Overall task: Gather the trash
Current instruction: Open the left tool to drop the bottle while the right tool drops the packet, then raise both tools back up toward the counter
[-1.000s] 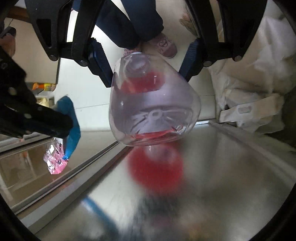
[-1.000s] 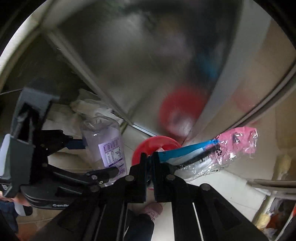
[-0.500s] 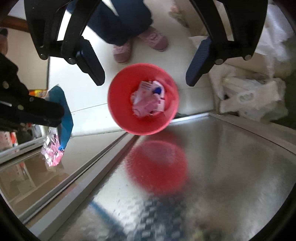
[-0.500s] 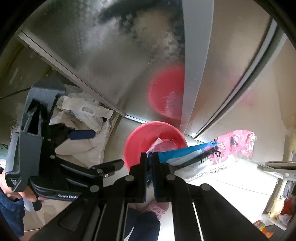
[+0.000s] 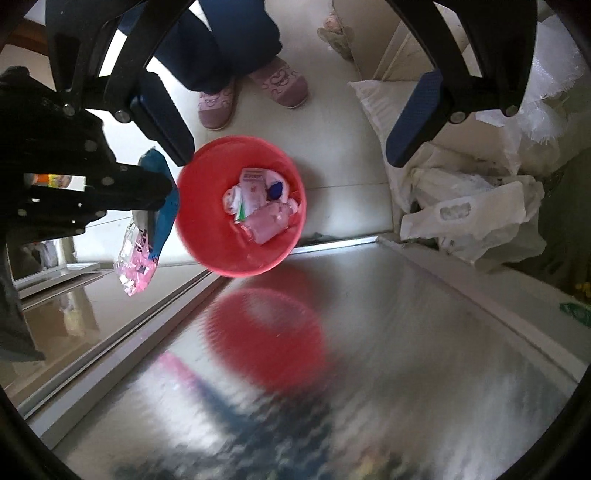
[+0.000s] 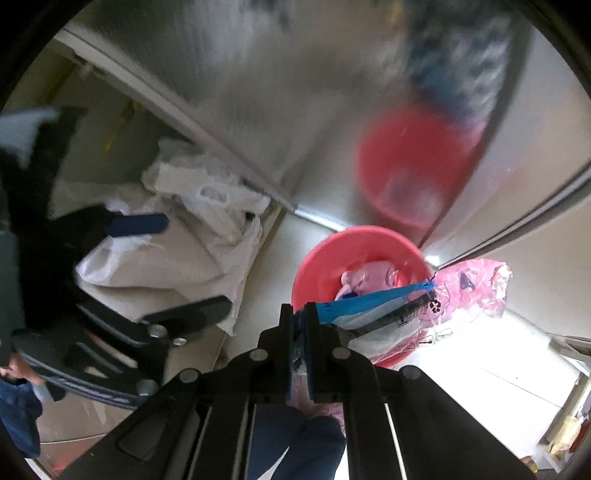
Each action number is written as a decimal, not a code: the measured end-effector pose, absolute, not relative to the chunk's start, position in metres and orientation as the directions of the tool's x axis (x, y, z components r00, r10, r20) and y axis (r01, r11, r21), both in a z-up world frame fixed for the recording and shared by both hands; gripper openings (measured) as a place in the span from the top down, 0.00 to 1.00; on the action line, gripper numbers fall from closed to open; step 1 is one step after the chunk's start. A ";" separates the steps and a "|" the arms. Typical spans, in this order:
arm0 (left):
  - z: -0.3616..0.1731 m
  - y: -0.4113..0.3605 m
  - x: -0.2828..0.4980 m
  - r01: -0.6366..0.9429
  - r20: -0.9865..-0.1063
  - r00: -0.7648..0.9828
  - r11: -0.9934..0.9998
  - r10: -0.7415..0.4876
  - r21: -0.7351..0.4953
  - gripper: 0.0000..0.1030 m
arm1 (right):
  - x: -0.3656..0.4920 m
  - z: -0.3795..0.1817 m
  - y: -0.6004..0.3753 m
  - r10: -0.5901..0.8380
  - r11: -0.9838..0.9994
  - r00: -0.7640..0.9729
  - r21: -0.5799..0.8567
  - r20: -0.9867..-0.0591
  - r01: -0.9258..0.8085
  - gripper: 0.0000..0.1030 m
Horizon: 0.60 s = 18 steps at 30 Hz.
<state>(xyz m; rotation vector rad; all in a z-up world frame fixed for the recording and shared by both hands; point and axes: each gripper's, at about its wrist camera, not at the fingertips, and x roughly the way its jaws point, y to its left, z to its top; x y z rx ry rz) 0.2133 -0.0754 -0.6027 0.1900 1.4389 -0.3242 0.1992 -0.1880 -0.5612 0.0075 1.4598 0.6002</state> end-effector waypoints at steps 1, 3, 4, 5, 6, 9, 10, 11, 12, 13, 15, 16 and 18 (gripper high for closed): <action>-0.604 -0.074 0.213 0.328 -0.990 0.095 0.942 -0.100 -0.063 0.00 | 0.199 -0.570 -0.185 0.376 0.854 -0.019 0.354 -0.926 -0.382 0.95; -0.609 -0.070 0.211 0.321 -0.991 0.089 0.945 -0.097 -0.063 0.00 | 0.197 -0.584 -0.181 0.368 0.849 -0.042 0.354 -0.929 -0.393 0.95; -0.610 -0.068 0.211 0.316 -0.992 0.087 0.947 -0.091 -0.059 0.00 | 0.197 -0.585 -0.178 0.366 0.847 -0.046 0.354 -0.929 -0.397 0.94; -0.611 -0.066 0.210 0.311 -0.992 0.086 0.949 -0.089 -0.058 0.00 | 0.196 -0.588 -0.176 0.363 0.846 -0.047 0.350 -0.931 -0.403 0.93; -0.612 -0.064 0.209 0.303 -0.992 0.085 0.951 -0.087 -0.058 0.00 | 0.196 -0.590 -0.175 0.354 0.847 -0.043 0.339 -0.934 -0.410 0.92; -0.610 -0.060 0.205 0.296 -0.992 0.092 0.954 -0.084 -0.053 0.00 | 0.195 -0.588 -0.175 0.331 0.851 -0.037 0.316 -0.943 -0.420 0.70; -0.608 -0.061 0.204 0.295 -0.992 0.094 0.954 -0.083 -0.052 0.00 | 0.194 -0.586 -0.175 0.324 0.853 -0.025 0.303 -0.946 -0.425 0.53; -0.605 -0.060 0.202 0.295 -0.992 0.095 0.954 -0.084 -0.052 0.00 | 0.193 -0.581 -0.177 0.314 0.856 -0.009 0.288 -0.949 -0.430 0.40; -0.601 -0.060 0.200 0.291 -0.992 0.098 0.955 -0.084 -0.052 0.00 | 0.192 -0.577 -0.178 0.302 0.860 0.011 0.267 -0.953 -0.434 0.37; -0.595 -0.060 0.198 0.284 -0.991 0.104 0.957 -0.089 -0.057 0.00 | 0.191 -0.571 -0.179 0.292 0.864 0.030 0.250 -0.956 -0.437 0.34; -0.580 -0.061 0.195 0.275 -0.989 0.109 0.959 -0.097 -0.064 0.00 | 0.189 -0.563 -0.183 0.288 0.870 0.043 0.243 -0.957 -0.429 0.32; -0.573 -0.062 0.193 0.274 -0.989 0.114 0.960 -0.096 -0.062 0.00 | 0.187 -0.555 -0.185 0.287 0.875 0.049 0.241 -0.957 -0.421 0.32; -0.545 -0.065 0.188 0.272 -0.986 0.133 0.960 -0.100 -0.061 0.00 | 0.182 -0.531 -0.191 0.282 0.880 0.067 0.230 -0.957 -0.415 0.31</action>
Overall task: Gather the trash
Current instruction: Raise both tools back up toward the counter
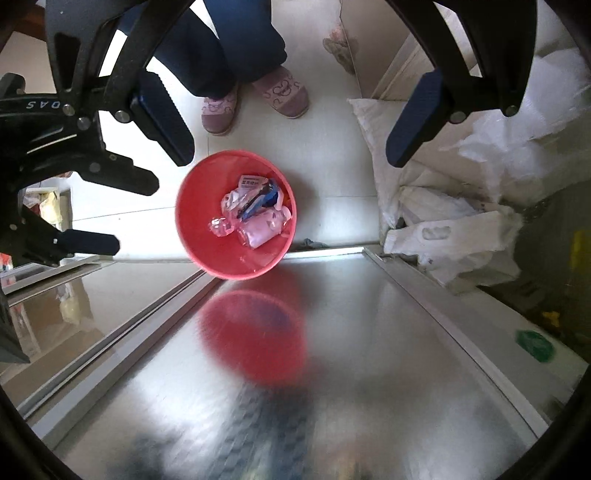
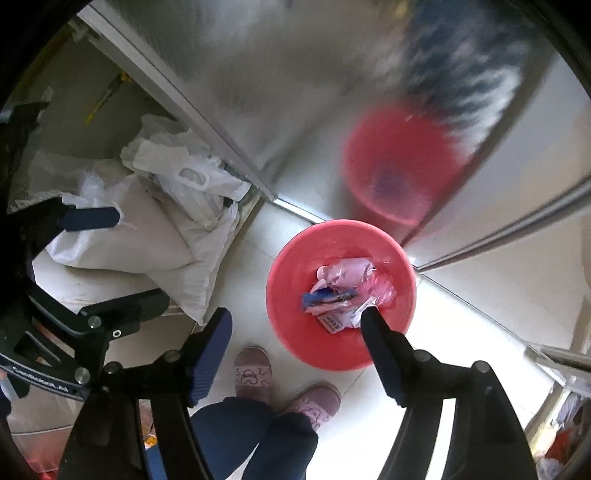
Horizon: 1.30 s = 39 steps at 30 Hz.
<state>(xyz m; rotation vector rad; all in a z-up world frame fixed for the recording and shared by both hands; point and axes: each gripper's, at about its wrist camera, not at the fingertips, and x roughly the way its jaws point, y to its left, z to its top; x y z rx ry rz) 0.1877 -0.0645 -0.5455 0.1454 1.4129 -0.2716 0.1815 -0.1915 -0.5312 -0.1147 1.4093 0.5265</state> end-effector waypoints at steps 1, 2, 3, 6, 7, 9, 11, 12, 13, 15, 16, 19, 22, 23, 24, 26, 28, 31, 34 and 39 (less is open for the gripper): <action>-0.536 -0.066 0.186 0.270 -0.985 0.138 0.960 -0.108 -0.068 0.00 | 0.180 -0.523 -0.193 0.276 0.882 0.078 0.220 -0.958 -0.417 0.28; -0.522 -0.066 0.184 0.269 -0.982 0.145 0.960 -0.117 -0.075 0.00 | 0.177 -0.508 -0.196 0.271 0.883 0.096 0.208 -0.958 -0.420 0.26; -0.506 -0.067 0.181 0.267 -0.980 0.156 0.961 -0.120 -0.075 0.00 | 0.173 -0.493 -0.199 0.266 0.886 0.117 0.195 -0.957 -0.420 0.24; -0.458 -0.069 0.172 0.253 -0.975 0.193 0.965 -0.113 -0.061 0.00 | 0.163 -0.441 -0.211 0.263 0.898 0.170 0.176 -0.950 -0.404 0.18; -0.442 -0.070 0.168 0.248 -0.972 0.207 0.967 -0.112 -0.059 0.00 | 0.161 -0.428 -0.214 0.263 0.900 0.182 0.174 -0.947 -0.399 0.14; -0.405 -0.071 0.161 0.236 -0.966 0.231 0.970 -0.117 -0.062 0.00 | 0.155 -0.394 -0.219 0.272 0.903 0.213 0.171 -0.939 -0.395 0.10; -0.377 -0.072 0.156 0.233 -0.962 0.248 0.971 -0.119 -0.060 0.00 | 0.151 -0.363 -0.223 0.272 0.906 0.242 0.164 -0.931 -0.390 0.05; -0.361 -0.073 0.154 0.230 -0.959 0.260 0.972 -0.113 -0.052 0.00 | 0.149 -0.348 -0.224 0.275 0.907 0.254 0.162 -0.927 -0.388 0.05; -0.341 -0.074 0.152 0.228 -0.955 0.275 0.972 -0.111 -0.047 0.00 | 0.147 -0.332 -0.227 0.277 0.907 0.269 0.160 -0.922 -0.389 0.03; -0.309 -0.075 0.151 0.223 -0.946 0.304 0.974 -0.109 -0.040 0.00 | 0.146 -0.302 -0.228 0.287 0.904 0.299 0.154 -0.910 -0.398 0.00; -0.296 -0.075 0.151 0.221 -0.942 0.319 0.975 -0.108 -0.037 0.00 | 0.145 -0.284 -0.229 0.289 0.903 0.318 0.147 -0.903 -0.405 0.01; -0.247 -0.074 0.155 0.202 -0.918 0.381 0.979 -0.110 -0.033 0.00 | 0.148 -0.234 -0.230 0.304 0.897 0.372 0.132 -0.877 -0.422 0.01; -0.203 -0.071 0.165 0.195 -0.892 0.434 0.980 -0.123 -0.040 0.00 | 0.155 -0.193 -0.233 0.316 0.891 0.416 0.115 -0.853 -0.440 0.01; -0.190 -0.069 0.169 0.195 -0.883 0.451 0.980 -0.131 -0.046 0.00 | 0.158 -0.181 -0.234 0.319 0.889 0.430 0.109 -0.844 -0.446 0.00; -0.176 -0.067 0.174 0.191 -0.872 0.471 0.981 -0.133 -0.046 0.00 | 0.162 -0.166 -0.233 0.324 0.886 0.454 0.097 -0.830 -0.454 0.00; -0.154 -0.065 0.185 0.181 -0.853 0.505 0.982 -0.133 -0.046 0.00 | 0.168 -0.150 -0.232 0.328 0.882 0.483 0.079 -0.812 -0.465 0.00; -0.135 -0.060 0.203 0.169 -0.840 0.526 0.984 -0.133 -0.049 0.00 | 0.180 -0.131 -0.229 0.340 0.877 0.510 0.071 -0.790 -0.476 0.00; -0.119 -0.054 0.229 0.168 -0.826 0.551 0.985 -0.121 -0.033 0.00 | 0.206 -0.108 -0.227 0.352 0.874 0.527 0.069 -0.774 -0.481 0.00; -0.109 -0.047 0.261 0.168 -0.819 0.564 0.986 -0.109 -0.016 0.00 | 0.233 -0.100 -0.220 0.357 0.872 0.536 0.066 -0.765 -0.485 0.00; -0.113 -0.028 0.328 0.172 -0.822 0.560 0.985 -0.104 -0.007 0.00 | 0.286 -0.096 -0.193 0.352 0.870 0.538 0.056 -0.766 -0.489 0.00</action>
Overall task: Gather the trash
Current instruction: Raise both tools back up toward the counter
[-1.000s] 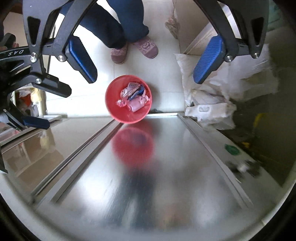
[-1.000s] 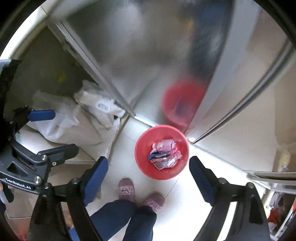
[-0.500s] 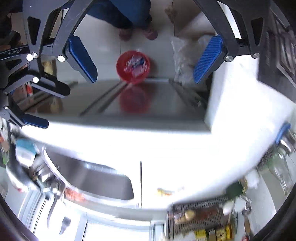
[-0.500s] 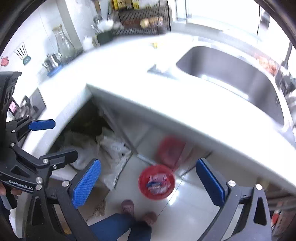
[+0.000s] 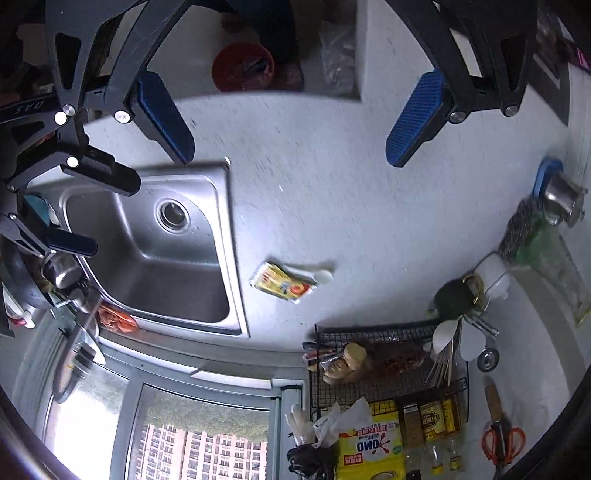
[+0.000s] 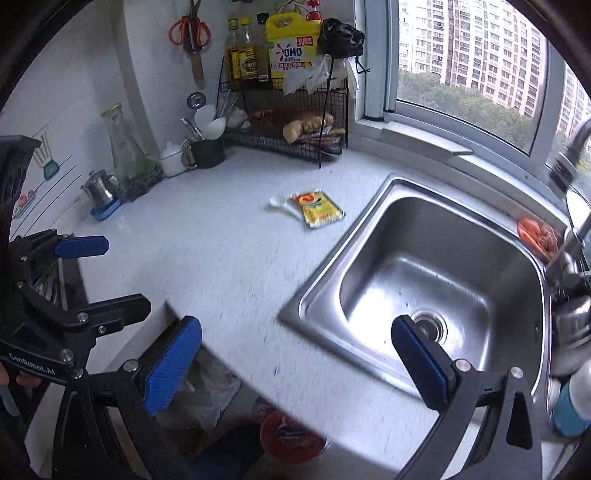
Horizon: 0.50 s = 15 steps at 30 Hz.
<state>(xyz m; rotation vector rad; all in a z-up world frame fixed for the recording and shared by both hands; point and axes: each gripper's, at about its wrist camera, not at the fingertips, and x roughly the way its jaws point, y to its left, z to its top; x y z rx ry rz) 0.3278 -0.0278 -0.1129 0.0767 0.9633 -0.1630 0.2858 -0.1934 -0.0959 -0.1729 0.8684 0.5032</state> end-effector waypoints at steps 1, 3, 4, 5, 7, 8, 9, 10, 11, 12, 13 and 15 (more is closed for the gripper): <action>-0.114 -0.022 0.343 0.174 -0.824 0.556 0.985 -0.108 -0.011 0.00 | 0.301 -0.097 -0.187 0.346 0.872 0.537 0.052 -0.769 -0.487 0.00; -0.122 -0.008 0.381 0.172 -0.835 0.538 0.985 -0.116 -0.026 0.00 | 0.327 -0.098 -0.178 0.339 0.873 0.533 0.048 -0.776 -0.485 0.00; -0.124 -0.005 0.394 0.175 -0.839 0.530 0.984 -0.121 -0.032 0.00 | 0.343 -0.101 -0.172 0.330 0.876 0.525 0.047 -0.785 -0.480 0.00; -0.130 0.002 0.414 0.176 -0.846 0.517 0.984 -0.128 -0.041 0.00 | 0.356 -0.103 -0.168 0.329 0.876 0.515 0.052 -0.791 -0.479 0.00; -0.138 0.010 0.440 0.180 -0.858 0.494 0.982 -0.140 -0.057 0.00 | 0.390 -0.112 -0.156 0.311 0.879 0.492 0.050 -0.813 -0.474 0.00; -0.144 0.013 0.455 0.183 -0.865 0.480 0.981 -0.146 -0.065 0.00 | 0.403 -0.118 -0.150 0.301 0.880 0.480 0.046 -0.824 -0.473 0.00; -0.152 0.017 0.470 0.186 -0.873 0.464 0.980 -0.149 -0.069 0.00 | 0.413 -0.121 -0.146 0.295 0.880 0.471 0.045 -0.831 -0.472 0.00; -0.158 0.020 0.482 0.186 -0.881 0.450 0.980 -0.146 -0.068 0.00 | 0.428 -0.128 -0.141 0.289 0.880 0.456 0.046 -0.842 -0.472 0.00; -0.165 0.023 0.494 0.185 -0.888 0.437 0.980 -0.143 -0.067 0.00 | 0.439 -0.133 -0.137 0.283 0.880 0.445 0.046 -0.850 -0.472 0.00; -0.173 0.026 0.506 0.186 -0.894 0.424 0.980 -0.146 -0.072 0.00 | 0.452 -0.140 -0.130 0.272 0.880 0.432 0.040 -0.860 -0.474 0.00; -0.178 0.029 0.515 0.188 -0.900 0.410 0.979 -0.150 -0.077 0.00 | 0.462 -0.146 -0.125 0.265 0.877 0.423 0.034 -0.867 -0.479 0.00; -0.190 0.034 0.532 0.194 -0.909 0.385 0.977 -0.162 -0.092 0.00 | 0.485 -0.156 -0.114 0.251 0.872 0.397 0.028 -0.883 -0.489 0.00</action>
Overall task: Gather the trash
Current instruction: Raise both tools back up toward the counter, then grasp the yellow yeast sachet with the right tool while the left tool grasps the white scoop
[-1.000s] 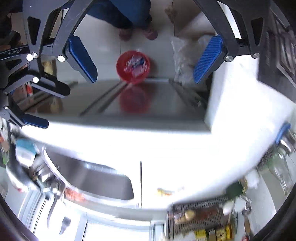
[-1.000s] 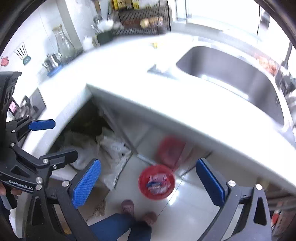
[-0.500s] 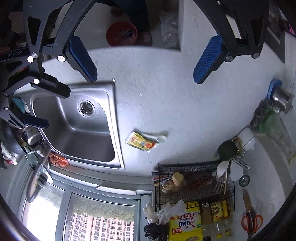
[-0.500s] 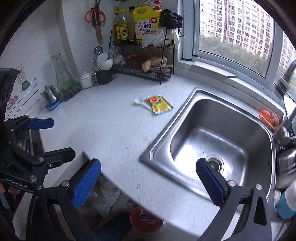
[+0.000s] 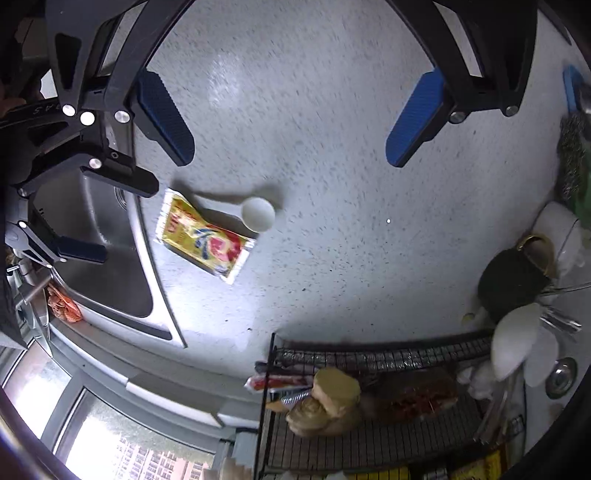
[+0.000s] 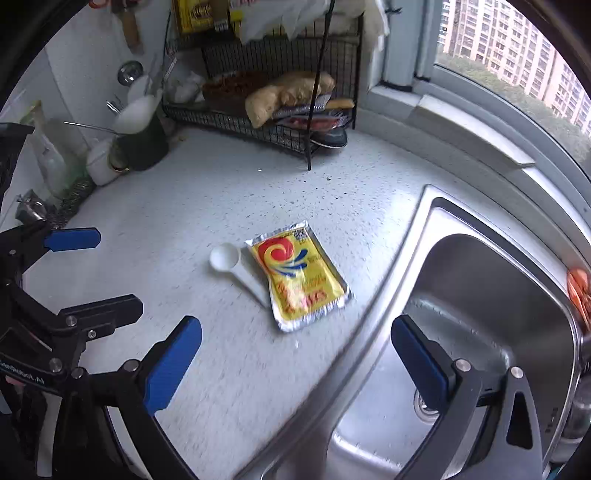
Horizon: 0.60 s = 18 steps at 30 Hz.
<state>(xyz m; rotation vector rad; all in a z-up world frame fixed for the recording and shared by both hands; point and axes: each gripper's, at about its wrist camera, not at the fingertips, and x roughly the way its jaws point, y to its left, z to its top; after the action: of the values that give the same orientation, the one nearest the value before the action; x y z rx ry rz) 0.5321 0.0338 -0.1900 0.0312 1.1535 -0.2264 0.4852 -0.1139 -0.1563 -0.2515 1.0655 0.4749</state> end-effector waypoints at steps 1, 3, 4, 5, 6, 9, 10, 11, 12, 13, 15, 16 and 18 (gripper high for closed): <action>-0.193 0.036 0.538 0.195 -0.912 0.376 0.976 -0.166 -0.097 0.00 | 0.493 -0.161 -0.110 0.245 0.870 0.387 0.026 -0.889 -0.493 0.00; -0.202 0.039 0.548 0.197 -0.917 0.356 0.974 -0.178 -0.112 0.00 | 0.504 -0.169 -0.103 0.231 0.866 0.364 0.020 -0.902 -0.500 0.00; -0.205 0.040 0.552 0.196 -0.920 0.348 0.973 -0.182 -0.119 0.00 | 0.511 -0.174 -0.100 0.225 0.863 0.353 0.018 -0.908 -0.504 0.01; -0.207 0.042 0.556 0.197 -0.921 0.343 0.973 -0.186 -0.124 0.00 | 0.515 -0.177 -0.098 0.221 0.862 0.346 0.017 -0.912 -0.506 0.01; -0.209 0.043 0.557 0.199 -0.921 0.339 0.971 -0.193 -0.130 0.00 | 0.520 -0.181 -0.096 0.216 0.861 0.338 0.016 -0.916 -0.508 0.01; -0.212 0.043 0.560 0.209 -0.922 0.327 0.967 -0.207 -0.143 0.00 | 0.528 -0.190 -0.092 0.208 0.856 0.315 0.017 -0.926 -0.516 0.01; -0.213 0.043 0.561 0.212 -0.922 0.324 0.966 -0.209 -0.145 0.00 | 0.530 -0.194 -0.091 0.203 0.853 0.308 0.014 -0.929 -0.521 0.01; -0.214 0.043 0.561 0.216 -0.923 0.321 0.966 -0.211 -0.146 0.00 | 0.531 -0.196 -0.090 0.203 0.853 0.304 0.015 -0.931 -0.522 0.01; -0.214 0.044 0.561 0.218 -0.924 0.318 0.965 -0.212 -0.147 0.00 | 0.533 -0.197 -0.091 0.208 0.854 0.295 0.026 -0.932 -0.519 0.01; -0.215 0.044 0.562 0.221 -0.924 0.316 0.964 -0.215 -0.148 0.00 | 0.534 -0.199 -0.091 0.214 0.856 0.287 0.038 -0.934 -0.516 0.01; -0.216 0.044 0.563 0.229 -0.924 0.312 0.961 -0.221 -0.152 0.00 | 0.539 -0.202 -0.093 0.215 0.860 0.276 0.047 -0.937 -0.508 0.01; -0.216 0.044 0.563 0.234 -0.924 0.310 0.960 -0.222 -0.152 0.00 | 0.541 -0.204 -0.094 0.211 0.861 0.274 0.045 -0.938 -0.507 0.01; -0.219 0.044 0.565 0.236 -0.926 0.303 0.959 -0.224 -0.154 0.00 | 0.543 -0.206 -0.096 0.207 0.860 0.267 0.045 -0.941 -0.508 0.01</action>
<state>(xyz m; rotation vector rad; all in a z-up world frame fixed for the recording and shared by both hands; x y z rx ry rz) 0.5650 0.0438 -0.2187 0.0118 1.2258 -0.3049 0.5432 -0.0956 -0.2061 -0.2891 1.2096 0.4914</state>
